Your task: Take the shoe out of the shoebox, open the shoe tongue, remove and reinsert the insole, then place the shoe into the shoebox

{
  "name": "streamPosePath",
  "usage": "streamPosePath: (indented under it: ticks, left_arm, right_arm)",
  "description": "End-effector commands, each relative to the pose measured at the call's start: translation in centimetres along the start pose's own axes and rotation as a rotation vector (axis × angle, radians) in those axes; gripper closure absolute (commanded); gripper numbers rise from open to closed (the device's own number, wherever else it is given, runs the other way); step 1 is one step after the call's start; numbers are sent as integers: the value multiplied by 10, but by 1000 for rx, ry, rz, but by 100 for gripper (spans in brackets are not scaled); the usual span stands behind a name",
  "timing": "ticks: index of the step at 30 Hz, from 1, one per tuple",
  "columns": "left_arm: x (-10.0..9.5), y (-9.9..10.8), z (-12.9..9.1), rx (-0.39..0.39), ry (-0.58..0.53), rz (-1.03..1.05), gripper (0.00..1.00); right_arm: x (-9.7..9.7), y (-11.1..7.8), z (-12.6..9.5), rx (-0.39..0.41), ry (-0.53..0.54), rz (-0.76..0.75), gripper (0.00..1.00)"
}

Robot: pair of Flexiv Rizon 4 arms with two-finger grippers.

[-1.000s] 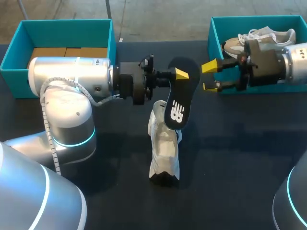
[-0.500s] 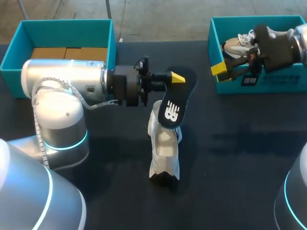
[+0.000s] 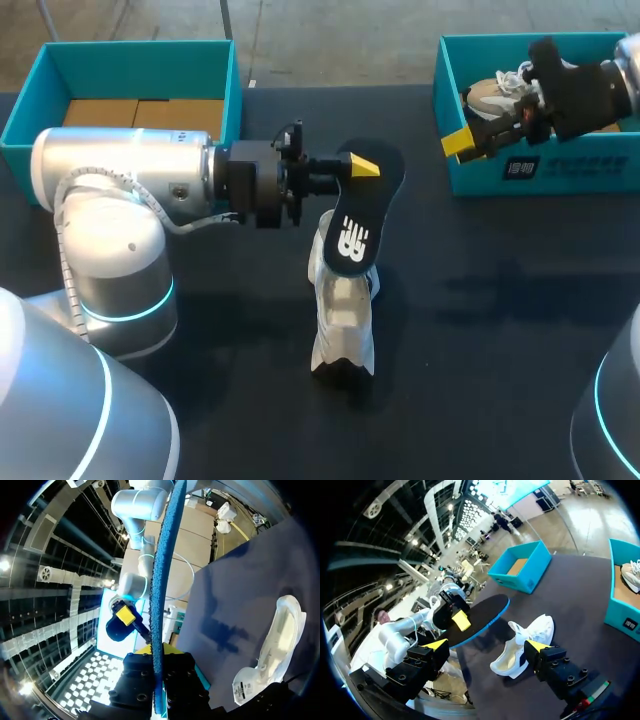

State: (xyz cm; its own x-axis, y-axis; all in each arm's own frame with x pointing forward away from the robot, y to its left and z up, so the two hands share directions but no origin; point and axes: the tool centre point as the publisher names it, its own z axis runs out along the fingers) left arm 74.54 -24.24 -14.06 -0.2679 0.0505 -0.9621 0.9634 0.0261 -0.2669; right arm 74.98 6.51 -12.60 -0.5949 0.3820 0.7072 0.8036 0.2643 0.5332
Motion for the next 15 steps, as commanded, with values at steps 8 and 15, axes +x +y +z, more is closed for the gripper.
streamPosePath:
  ticks: [8,15]
  left_arm:
    - [-1,-17,-6,108,-11,-149,100]
    - [4,-27,-19,146,-12,-259,100]
  right_arm:
    - [-4,-8,-2,8,13,-56,0]
    - [-11,-24,-12,8,-12,-210,0]
